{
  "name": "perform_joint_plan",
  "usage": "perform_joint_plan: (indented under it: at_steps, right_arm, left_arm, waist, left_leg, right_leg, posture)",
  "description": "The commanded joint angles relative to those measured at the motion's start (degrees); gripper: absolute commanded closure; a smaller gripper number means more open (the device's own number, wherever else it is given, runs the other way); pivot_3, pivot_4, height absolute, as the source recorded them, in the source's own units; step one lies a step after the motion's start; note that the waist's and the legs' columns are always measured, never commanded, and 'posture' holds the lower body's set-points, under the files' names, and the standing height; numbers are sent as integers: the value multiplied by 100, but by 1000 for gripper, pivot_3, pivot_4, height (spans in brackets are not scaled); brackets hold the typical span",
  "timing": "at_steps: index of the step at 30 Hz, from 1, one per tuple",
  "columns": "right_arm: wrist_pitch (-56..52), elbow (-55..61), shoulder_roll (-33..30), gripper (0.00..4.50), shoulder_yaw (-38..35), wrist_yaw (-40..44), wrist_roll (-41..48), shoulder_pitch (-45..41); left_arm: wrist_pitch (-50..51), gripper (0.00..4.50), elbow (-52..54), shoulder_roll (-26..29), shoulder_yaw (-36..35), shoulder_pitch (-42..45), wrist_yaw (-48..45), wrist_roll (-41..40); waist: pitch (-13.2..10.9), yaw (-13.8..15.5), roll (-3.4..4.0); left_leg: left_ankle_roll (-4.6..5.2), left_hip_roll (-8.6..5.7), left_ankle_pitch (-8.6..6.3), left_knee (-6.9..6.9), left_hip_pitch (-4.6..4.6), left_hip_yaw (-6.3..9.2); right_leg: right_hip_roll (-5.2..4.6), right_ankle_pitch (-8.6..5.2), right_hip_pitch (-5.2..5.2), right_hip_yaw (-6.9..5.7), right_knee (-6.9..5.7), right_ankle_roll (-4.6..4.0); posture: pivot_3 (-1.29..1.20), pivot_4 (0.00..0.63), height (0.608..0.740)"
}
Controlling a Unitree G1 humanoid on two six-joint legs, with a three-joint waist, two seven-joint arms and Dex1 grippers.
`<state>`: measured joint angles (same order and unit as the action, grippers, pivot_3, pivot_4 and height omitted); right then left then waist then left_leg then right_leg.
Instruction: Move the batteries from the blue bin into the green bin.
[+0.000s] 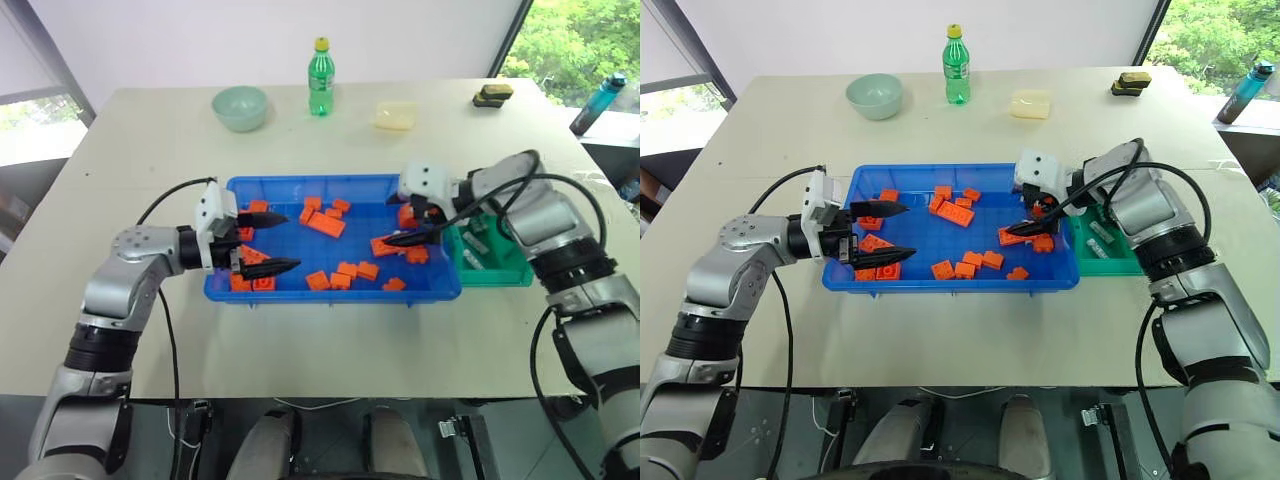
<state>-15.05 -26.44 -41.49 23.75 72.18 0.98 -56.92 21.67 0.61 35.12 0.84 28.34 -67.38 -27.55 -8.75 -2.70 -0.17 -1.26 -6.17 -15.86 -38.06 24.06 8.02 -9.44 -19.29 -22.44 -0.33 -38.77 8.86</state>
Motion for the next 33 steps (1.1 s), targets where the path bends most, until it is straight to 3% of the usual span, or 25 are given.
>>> perform_joint_plan:
  at_steps: [1,12,16,19,27,33]
  right_arm:
    - [1002,-699,154,90,144,273,-403,-237]
    - [1655,-1803,568,90,100,582,-822,-390]
    - [1591,-1703,576,1206,34,797,-774,-307]
    - [1424,-1488,613,2710,-47,833,-701,-255]
    - [570,-392,1282,2710,-257,519,-444,-175]
    - [-399,278,2131,2710,-254,-244,-415,-109]
  left_arm:
    - [-12,0,302,110,-215,-68,81,-88]
    - [77,0,517,209,-305,-224,226,-160]
    - [72,0,488,191,-288,-181,248,-160]
    - [52,0,425,172,-272,-119,244,-151]
    - [-2,0,253,120,-217,26,190,-109]
    - [-21,0,180,56,-169,94,143,-84]
  waist:
    - [0,-9,0]
    - [0,-6,0]
    - [0,-4,0]
    - [0,-5,0]
    - [0,-124,0]
    - [0,-140,0]
  left_leg:
    - [0,2,0,0,0,1]
    - [-1,1,0,-2,0,7]
    - [-1,1,0,-4,0,8]
    - [-1,1,0,-4,0,8]
    - [-1,2,0,-3,0,7]
    - [-3,4,1,-4,0,9]
  right_leg:
    - [1,0,-1,-2,0,0]
    - [2,0,3,-4,4,0]
    - [2,0,5,-4,5,0]
    - [2,0,4,-4,5,0]
    - [2,0,-4,-4,-23,0]
    - [2,0,-14,-4,-34,0]
  posture:
    - [0,150,727]
    - [0,150,727]
    - [0,150,727]
    - [0,150,727]
    - [0,150,727]
    - [0,150,727]
